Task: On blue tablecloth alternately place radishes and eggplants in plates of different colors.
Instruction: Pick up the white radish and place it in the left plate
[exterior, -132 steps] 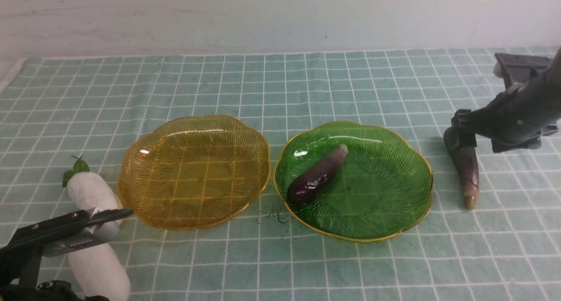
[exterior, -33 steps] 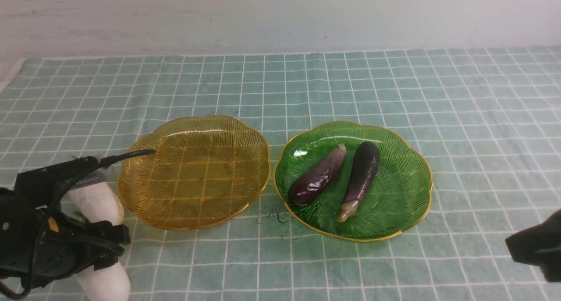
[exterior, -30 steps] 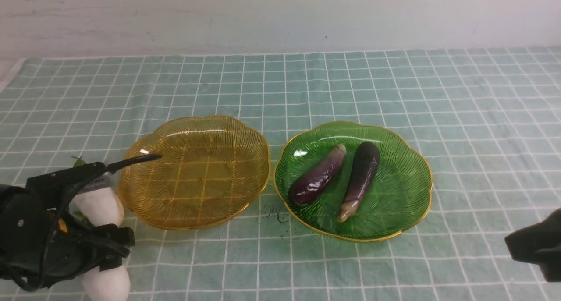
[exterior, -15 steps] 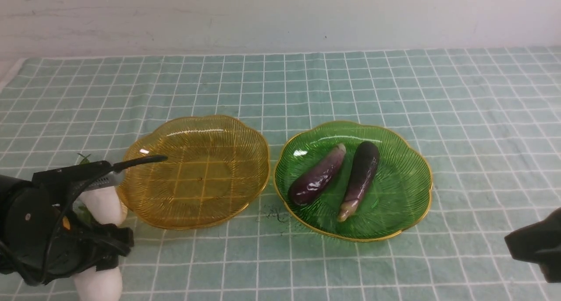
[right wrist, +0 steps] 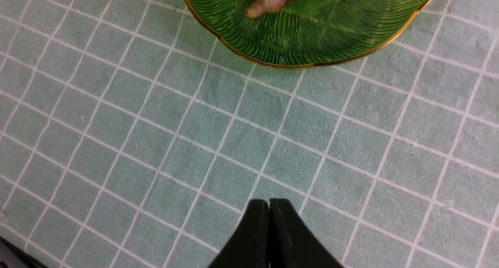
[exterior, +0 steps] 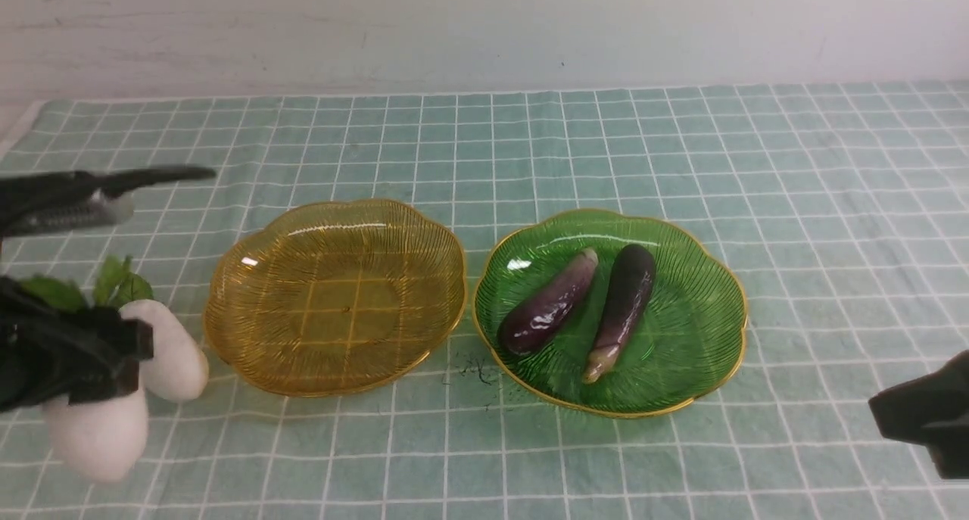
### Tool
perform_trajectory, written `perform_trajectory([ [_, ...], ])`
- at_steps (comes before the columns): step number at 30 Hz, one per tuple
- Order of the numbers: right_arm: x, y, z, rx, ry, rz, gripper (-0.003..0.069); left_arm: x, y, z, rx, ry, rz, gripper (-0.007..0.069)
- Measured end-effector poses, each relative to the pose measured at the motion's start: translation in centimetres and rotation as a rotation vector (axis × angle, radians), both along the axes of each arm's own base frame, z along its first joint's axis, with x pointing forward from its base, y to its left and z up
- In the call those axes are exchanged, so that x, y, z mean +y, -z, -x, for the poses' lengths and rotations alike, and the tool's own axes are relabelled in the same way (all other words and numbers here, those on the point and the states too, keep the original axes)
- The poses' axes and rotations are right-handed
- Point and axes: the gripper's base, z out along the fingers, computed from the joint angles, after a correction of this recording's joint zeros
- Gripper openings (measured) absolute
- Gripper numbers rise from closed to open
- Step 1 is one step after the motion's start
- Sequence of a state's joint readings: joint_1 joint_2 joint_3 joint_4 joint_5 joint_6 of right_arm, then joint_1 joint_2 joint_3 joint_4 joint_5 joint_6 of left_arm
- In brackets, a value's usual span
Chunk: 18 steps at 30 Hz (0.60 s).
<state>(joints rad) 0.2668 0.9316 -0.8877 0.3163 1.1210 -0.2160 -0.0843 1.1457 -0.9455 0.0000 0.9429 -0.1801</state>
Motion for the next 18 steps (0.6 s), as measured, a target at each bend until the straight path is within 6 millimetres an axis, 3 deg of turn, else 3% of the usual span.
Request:
perform_trajectory([
  [6, 0.0, -0.2, -0.2, -0.03, 0.009, -0.009, -0.0015, -2.0, -0.1, -4.3, 0.002, 0.122, 0.138, 0.0457],
  [10, 0.0, 0.0, -0.3, -0.028, 0.01, -0.008, -0.0015, -3.0, 2.3, -9.0, 0.024, 0.108, 0.222, 0.0457],
  [15, 0.0, 0.1, -0.2, -0.02, 0.009, -0.006, -0.0015, -3.3, 5.9, -13.2, 0.062, 0.074, 0.234, 0.0455],
  [18, 0.0, 0.1, -0.2, -0.02, 0.009, -0.006, -0.0015, -3.4, 7.2, -14.5, 0.079, 0.067, 0.233, 0.0456],
])
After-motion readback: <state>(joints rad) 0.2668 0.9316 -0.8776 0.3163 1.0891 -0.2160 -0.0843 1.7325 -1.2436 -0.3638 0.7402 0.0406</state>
